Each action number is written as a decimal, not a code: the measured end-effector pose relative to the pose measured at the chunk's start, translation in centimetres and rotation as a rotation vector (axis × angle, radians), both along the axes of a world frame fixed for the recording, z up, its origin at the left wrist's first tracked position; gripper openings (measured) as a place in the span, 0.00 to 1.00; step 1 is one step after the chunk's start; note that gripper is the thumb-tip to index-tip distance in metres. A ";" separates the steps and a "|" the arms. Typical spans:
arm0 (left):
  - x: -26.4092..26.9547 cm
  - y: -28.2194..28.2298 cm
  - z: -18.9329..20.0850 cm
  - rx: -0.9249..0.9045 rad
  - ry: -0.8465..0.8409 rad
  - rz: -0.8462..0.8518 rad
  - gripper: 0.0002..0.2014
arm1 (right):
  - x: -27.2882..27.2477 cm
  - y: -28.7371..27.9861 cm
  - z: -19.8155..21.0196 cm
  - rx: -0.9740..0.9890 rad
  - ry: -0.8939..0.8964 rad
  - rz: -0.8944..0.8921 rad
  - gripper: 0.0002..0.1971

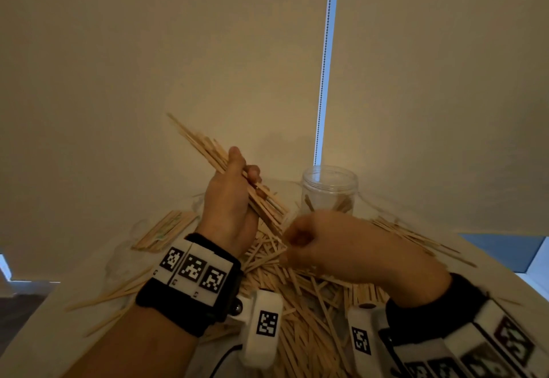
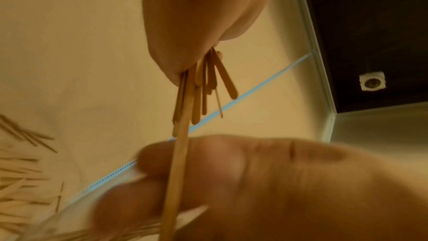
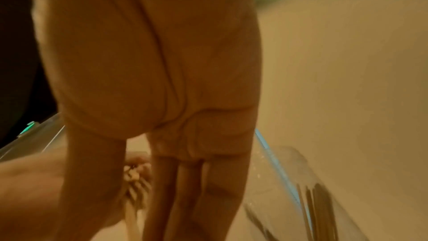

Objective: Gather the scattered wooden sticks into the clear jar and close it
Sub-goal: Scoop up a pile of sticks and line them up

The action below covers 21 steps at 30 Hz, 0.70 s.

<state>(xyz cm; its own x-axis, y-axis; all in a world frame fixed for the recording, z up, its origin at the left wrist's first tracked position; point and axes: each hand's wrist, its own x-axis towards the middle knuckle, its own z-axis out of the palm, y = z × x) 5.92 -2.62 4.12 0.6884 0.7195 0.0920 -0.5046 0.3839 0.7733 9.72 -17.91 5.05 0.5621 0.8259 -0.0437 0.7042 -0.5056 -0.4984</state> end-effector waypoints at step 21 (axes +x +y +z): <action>0.1 -3.6 -0.1 0.217 0.217 -0.133 0.29 | 1.2 0.1 0.9 0.709 -0.076 -0.219 0.03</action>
